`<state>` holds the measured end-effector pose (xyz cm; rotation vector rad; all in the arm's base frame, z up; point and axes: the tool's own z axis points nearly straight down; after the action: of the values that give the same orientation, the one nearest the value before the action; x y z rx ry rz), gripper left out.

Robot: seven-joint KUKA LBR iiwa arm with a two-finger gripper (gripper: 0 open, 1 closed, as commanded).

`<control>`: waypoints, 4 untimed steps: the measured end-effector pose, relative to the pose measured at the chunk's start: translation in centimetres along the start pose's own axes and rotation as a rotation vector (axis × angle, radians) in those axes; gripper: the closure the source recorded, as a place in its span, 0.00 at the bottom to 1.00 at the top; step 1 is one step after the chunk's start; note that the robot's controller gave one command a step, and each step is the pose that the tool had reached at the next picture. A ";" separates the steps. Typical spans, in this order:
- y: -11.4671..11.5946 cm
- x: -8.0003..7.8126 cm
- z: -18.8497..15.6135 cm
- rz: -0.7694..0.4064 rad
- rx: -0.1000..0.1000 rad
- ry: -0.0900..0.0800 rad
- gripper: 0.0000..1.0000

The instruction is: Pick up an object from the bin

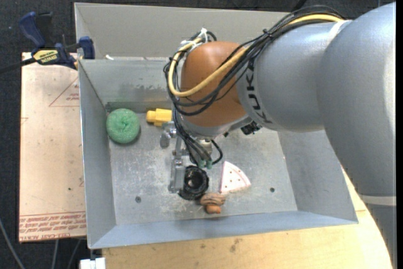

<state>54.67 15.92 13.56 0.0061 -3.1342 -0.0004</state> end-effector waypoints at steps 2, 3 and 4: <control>-3.9 2.0 2.8 -0.001 -0.003 -0.012 0.00; -7.6 0.8 4.0 -0.023 -0.001 -0.010 1.00; -7.6 0.8 4.0 -0.023 -0.001 -0.010 1.00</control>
Offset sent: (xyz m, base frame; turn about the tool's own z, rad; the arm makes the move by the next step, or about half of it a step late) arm -0.0335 -0.0642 -0.0477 0.0026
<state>53.85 8.29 9.59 0.0430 -3.1438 -0.0023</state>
